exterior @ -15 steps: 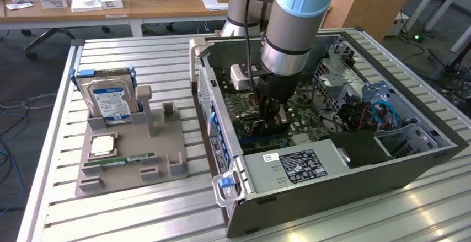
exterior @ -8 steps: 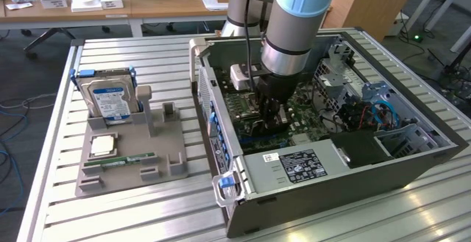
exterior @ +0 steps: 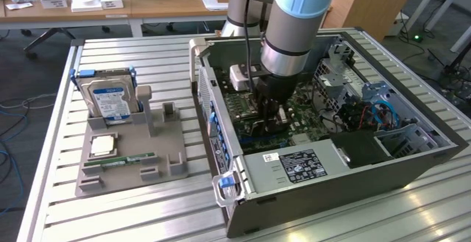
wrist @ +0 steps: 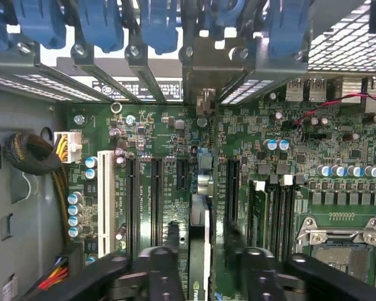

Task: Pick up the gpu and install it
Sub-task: 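Insert the gpu into the slot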

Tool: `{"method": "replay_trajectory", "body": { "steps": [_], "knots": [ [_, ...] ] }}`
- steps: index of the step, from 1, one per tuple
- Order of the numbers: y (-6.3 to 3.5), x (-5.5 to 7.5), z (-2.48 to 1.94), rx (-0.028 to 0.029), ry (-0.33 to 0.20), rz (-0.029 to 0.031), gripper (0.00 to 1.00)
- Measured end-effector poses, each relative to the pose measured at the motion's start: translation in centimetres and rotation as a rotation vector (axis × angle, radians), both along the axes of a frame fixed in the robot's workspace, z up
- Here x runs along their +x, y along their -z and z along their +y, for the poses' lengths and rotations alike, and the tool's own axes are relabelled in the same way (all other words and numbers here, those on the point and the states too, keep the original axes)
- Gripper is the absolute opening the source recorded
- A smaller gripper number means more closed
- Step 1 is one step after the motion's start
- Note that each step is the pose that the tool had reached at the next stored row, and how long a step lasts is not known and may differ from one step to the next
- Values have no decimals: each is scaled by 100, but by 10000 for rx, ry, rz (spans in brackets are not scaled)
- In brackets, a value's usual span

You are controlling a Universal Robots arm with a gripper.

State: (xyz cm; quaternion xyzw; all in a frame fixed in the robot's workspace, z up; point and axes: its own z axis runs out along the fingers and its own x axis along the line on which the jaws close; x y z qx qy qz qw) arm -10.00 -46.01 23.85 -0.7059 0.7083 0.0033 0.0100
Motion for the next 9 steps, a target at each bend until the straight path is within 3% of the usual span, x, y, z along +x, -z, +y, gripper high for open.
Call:
{"method": "replay_trajectory", "body": {
  "steps": [5,7,8,9],
  "knots": [
    [0,0,0,0,0,1,62],
    [0,0,0,1,0,0,62],
    [0,0,0,0,0,0,69],
    [0,0,0,-1,0,1,69]
  ]
}}
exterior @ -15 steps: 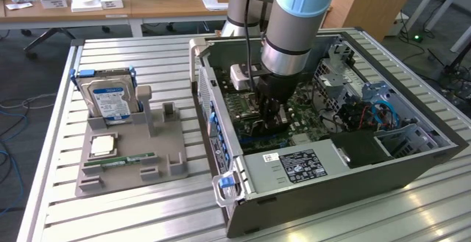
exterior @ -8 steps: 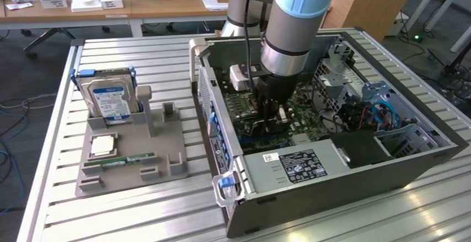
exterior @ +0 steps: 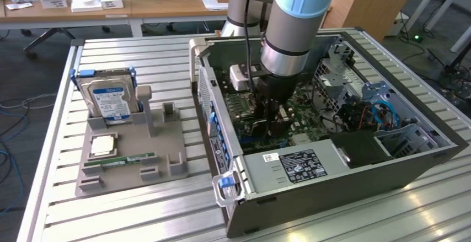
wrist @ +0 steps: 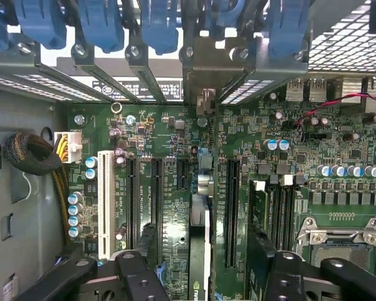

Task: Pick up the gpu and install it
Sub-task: 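Insert the gpu into the slot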

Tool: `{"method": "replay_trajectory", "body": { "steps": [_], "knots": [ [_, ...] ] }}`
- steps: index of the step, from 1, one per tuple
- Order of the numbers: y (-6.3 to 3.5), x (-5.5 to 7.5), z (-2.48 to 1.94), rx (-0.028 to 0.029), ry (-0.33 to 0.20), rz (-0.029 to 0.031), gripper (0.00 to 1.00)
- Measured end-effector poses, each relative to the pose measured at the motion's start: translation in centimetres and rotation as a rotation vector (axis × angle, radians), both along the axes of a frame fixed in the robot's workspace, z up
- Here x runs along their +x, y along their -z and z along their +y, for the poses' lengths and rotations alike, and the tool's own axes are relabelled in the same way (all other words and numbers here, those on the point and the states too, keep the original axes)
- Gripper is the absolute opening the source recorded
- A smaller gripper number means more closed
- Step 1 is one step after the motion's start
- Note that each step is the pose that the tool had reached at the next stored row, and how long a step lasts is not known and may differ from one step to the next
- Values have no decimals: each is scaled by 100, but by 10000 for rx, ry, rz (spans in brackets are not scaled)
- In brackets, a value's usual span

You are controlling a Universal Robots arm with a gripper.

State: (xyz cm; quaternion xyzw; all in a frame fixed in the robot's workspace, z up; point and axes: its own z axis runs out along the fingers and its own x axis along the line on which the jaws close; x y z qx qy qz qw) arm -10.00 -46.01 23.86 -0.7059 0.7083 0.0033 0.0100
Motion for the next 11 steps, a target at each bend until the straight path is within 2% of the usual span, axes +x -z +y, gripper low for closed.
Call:
{"method": "replay_trajectory", "body": {
  "steps": [4,11],
  "knots": [
    [-36,0,0,-1,0,1,69],
    [-252,0,0,0,0,0,69]
  ]
}}
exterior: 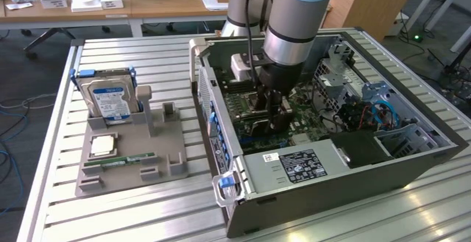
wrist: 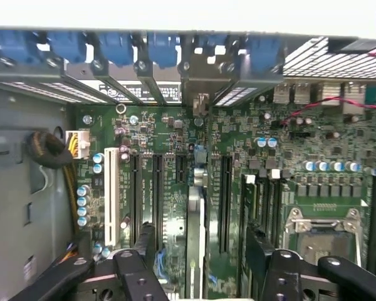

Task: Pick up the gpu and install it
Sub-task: 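Insert the gpu into the slot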

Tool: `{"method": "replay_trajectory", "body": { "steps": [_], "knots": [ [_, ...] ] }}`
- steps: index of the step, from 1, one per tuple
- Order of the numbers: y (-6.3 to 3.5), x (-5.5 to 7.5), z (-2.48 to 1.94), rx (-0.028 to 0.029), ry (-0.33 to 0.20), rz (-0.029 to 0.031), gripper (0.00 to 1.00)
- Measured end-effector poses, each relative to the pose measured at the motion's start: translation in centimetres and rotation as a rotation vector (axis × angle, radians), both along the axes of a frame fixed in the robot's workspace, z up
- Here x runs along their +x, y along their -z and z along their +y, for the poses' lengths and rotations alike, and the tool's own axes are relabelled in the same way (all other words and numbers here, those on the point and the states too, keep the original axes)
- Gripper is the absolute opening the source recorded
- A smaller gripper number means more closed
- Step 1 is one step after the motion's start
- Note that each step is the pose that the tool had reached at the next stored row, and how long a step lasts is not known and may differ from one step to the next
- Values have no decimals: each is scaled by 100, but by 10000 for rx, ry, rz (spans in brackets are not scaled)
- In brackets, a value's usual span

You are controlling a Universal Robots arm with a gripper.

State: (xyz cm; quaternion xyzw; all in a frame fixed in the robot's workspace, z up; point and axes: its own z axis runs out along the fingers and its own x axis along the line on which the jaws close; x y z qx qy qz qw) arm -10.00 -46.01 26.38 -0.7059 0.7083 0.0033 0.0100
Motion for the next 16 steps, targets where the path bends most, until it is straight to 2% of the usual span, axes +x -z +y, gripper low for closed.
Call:
{"method": "replay_trajectory", "body": {
  "steps": [12,16],
  "knots": [
    [-453,0,0,-9,-1,0,69],
    [-573,1,0,-22,-1,0,69]
  ]
}}
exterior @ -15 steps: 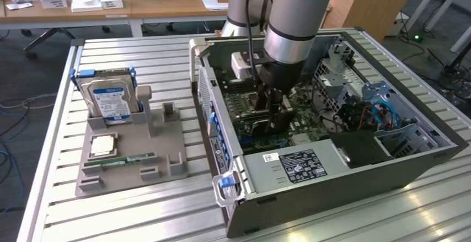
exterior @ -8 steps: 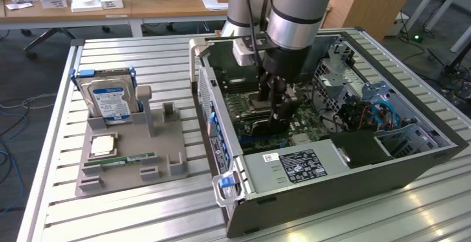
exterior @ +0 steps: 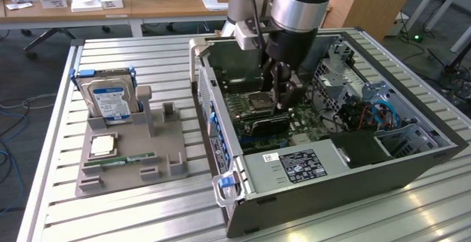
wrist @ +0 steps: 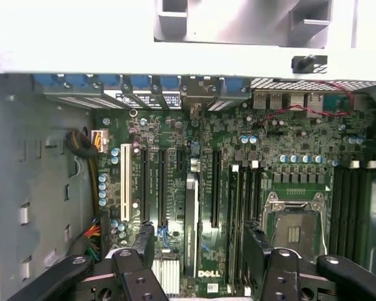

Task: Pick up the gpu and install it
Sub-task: 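Insert the gpu into the slot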

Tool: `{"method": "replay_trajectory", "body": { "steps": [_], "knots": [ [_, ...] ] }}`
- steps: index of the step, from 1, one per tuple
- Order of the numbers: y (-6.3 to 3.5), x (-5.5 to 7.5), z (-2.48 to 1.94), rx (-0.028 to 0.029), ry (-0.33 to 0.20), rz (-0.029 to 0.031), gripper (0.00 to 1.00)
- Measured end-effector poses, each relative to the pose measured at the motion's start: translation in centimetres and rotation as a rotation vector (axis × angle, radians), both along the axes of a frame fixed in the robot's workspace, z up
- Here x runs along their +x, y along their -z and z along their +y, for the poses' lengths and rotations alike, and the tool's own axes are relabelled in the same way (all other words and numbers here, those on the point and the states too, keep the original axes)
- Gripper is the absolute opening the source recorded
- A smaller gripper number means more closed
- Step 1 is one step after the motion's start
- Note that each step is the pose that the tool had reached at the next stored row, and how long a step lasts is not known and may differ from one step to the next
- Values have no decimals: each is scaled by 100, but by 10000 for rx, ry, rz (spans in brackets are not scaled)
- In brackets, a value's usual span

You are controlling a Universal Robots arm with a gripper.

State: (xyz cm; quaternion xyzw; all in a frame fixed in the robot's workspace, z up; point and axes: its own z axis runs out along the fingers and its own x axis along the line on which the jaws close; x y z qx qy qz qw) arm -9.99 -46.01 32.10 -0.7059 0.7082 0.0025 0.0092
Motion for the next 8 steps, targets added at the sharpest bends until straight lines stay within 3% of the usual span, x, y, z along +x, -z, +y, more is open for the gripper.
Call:
{"method": "replay_trajectory", "body": {
  "steps": [4,8],
  "knots": [
    [-93,0,0,-4,1,0,69],
    [-103,0,0,-4,1,-1,69]
  ]
}}
